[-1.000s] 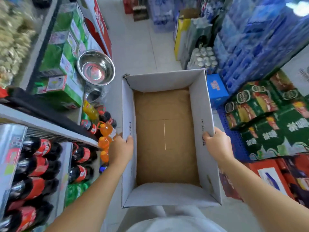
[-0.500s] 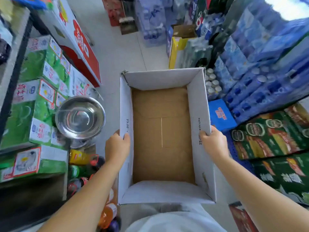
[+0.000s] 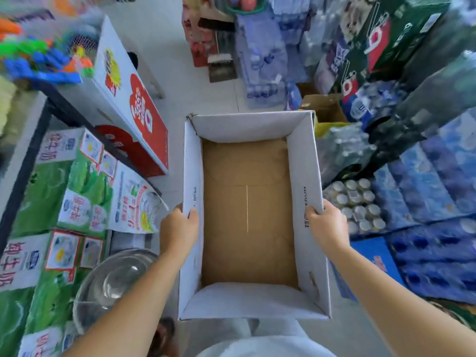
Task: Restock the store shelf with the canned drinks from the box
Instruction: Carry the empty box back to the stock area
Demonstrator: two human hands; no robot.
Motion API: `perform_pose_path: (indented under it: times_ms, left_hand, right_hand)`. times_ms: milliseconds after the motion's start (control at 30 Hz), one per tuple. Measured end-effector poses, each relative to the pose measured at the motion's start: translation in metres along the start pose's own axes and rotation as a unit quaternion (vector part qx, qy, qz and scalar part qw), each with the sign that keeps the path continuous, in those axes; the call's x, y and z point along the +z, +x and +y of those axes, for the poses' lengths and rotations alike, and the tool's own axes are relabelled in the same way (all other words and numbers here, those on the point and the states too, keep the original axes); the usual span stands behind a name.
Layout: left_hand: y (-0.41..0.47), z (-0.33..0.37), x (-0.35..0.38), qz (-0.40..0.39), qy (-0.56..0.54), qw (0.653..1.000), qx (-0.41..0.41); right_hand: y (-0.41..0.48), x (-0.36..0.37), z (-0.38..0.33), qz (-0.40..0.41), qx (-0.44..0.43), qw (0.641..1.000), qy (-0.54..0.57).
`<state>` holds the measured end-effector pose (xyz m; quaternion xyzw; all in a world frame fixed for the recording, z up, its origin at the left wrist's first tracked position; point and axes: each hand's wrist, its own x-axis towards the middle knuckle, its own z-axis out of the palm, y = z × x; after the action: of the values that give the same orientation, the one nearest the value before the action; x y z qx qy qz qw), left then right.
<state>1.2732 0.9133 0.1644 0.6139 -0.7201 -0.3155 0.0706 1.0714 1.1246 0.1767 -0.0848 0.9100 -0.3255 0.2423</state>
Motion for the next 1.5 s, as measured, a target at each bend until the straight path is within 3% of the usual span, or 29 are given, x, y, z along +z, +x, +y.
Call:
perform_pose_path:
  times_ms: [400, 700, 1000, 1267, 1500]
  left_hand:
    - [0.306, 0.171, -0.009, -0.043, 0.058, 0.997, 0.031]
    - [0.517, 0.315, 0.041, -0.074, 0.050, 0.992, 0.084]
    - [0.715, 0.460, 0.074, -0.113, 0.111, 0.983, 0.094]
    - [0.913, 0.585, 0.130, -0.193, 0.147, 0.953, 0.183]
    - [1.024, 0.695, 0.176, -0.238, 0.188, 0.915, 0.267]
  right_hand:
    - [0.239, 0.053, -0.203, 0.039, 0.070, 0.997, 0.018]
    - [0.453, 0.067, -0.313, 0.050, 0.083, 0.994, 0.046]
    - [0.636, 0.071, -0.424, 0.069, 0.141, 0.986, 0.061]
    - [0.793, 0.114, -0.506, 0.128, 0.238, 0.957, 0.104]
    - [0.896, 0.123, -0.552, 0.172, 0.306, 0.926, 0.136]
